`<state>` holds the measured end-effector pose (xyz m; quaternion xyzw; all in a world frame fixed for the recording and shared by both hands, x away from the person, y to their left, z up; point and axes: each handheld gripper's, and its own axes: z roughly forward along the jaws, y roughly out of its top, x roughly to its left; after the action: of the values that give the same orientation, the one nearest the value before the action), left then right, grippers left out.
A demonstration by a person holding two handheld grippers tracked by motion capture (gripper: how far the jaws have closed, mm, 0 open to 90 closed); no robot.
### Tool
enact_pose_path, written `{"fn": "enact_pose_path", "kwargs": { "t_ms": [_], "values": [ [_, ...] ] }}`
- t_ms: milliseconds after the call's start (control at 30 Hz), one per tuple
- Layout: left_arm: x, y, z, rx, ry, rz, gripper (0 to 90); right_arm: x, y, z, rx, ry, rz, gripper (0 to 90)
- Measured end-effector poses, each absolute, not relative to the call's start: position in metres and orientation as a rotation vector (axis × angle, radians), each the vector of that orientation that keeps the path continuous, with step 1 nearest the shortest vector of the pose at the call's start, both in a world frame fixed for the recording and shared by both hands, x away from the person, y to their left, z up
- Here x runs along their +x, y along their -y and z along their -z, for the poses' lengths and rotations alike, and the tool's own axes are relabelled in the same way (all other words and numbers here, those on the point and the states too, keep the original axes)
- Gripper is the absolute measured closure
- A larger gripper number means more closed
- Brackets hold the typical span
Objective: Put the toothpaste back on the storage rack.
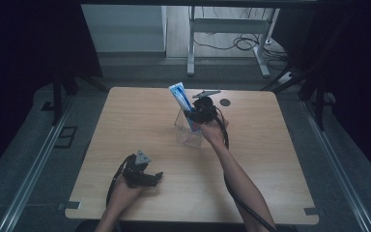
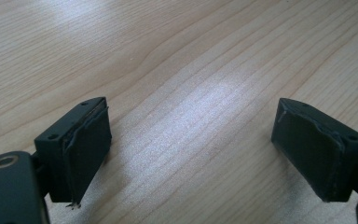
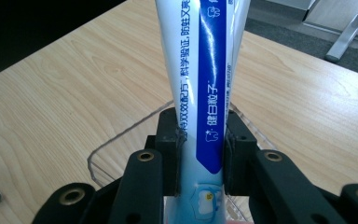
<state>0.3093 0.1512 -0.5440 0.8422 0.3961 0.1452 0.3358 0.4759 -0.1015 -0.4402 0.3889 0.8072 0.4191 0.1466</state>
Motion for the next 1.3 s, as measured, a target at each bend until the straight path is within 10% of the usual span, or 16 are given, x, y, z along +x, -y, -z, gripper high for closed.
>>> {"fn": "enact_pose_path", "kwargs": {
  "t_ms": [1300],
  "values": [
    [0.309,-0.151,0.544,2.197,-1.033,-0.379,12.0,0.473,0.098,0.454,1.079,-2.444,-1.059,68.0]
  ]
}}
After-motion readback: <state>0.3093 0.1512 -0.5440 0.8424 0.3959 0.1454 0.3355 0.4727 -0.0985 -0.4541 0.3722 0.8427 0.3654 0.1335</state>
